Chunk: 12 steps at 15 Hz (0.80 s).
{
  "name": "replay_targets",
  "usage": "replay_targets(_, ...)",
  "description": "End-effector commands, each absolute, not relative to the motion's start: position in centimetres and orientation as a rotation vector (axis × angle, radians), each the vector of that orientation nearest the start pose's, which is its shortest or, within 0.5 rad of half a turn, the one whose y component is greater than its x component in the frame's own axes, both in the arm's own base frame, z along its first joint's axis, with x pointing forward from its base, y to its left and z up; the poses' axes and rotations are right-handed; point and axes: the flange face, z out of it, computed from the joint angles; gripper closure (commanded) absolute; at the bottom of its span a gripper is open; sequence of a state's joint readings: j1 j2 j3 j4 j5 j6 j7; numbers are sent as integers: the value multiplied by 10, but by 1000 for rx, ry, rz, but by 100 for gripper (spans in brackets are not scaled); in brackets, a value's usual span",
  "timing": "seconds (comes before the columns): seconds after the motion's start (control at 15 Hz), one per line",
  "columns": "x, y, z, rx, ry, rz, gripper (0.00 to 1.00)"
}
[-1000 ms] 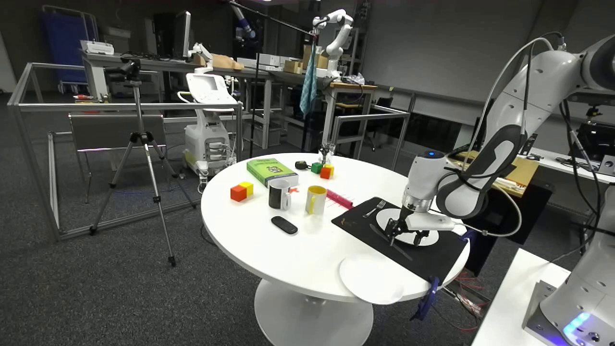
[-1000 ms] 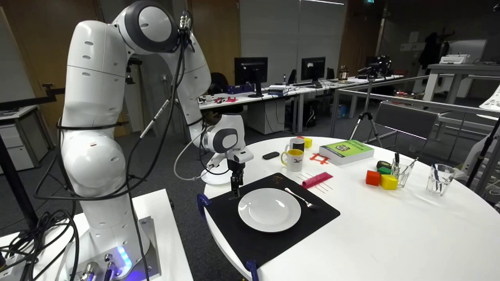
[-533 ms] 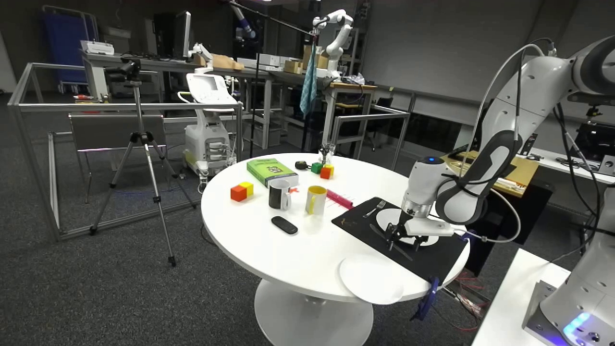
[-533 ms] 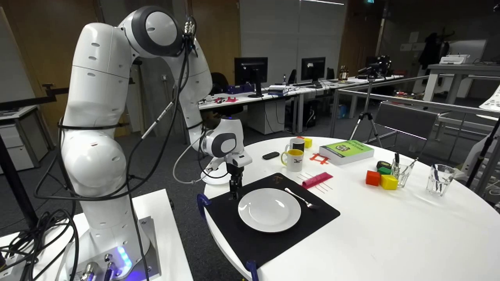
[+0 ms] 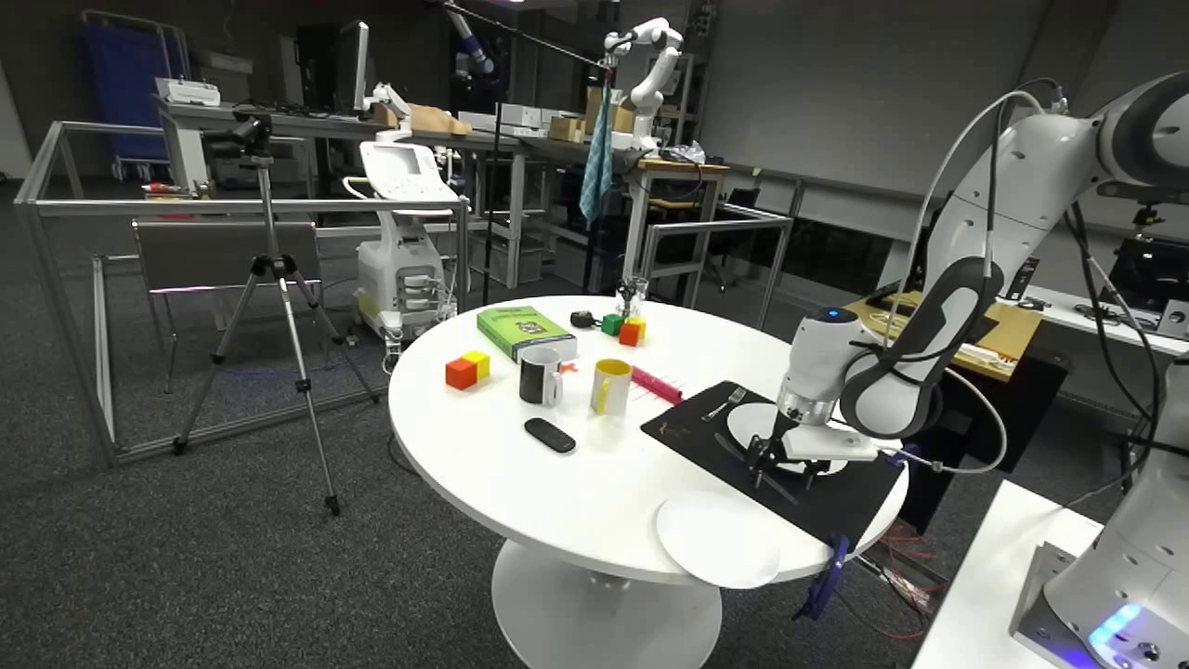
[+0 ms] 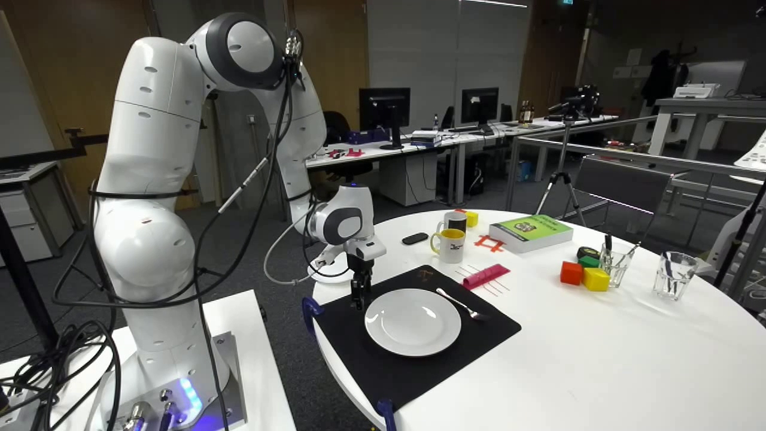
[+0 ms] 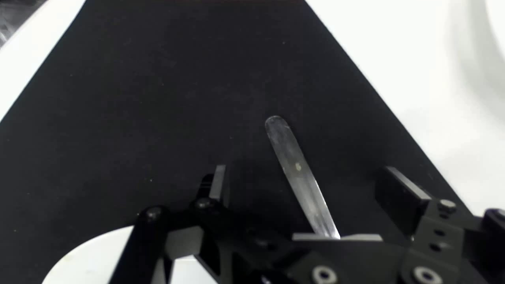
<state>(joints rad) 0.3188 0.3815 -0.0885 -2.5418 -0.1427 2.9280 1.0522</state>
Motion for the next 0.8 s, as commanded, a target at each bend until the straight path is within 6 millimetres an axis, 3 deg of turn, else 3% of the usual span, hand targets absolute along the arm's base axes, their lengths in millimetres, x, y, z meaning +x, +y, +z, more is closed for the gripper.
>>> replay_targets(0.0, 430, 102, 133, -2990, 1079, -102, 0)
replay_targets(0.27, 431, 101, 132, -2993, 1081, -101, 0)
replay_targets(0.33, 431, 101, 131, -2993, 1081, -101, 4)
replay_targets(0.4, 431, 101, 131, -2993, 1081, -100, 27)
replay_targets(0.53, 431, 102, 131, -2993, 1078, -98, 32)
replay_targets(0.73, 432, 103, 131, -2993, 1072, -99, 56)
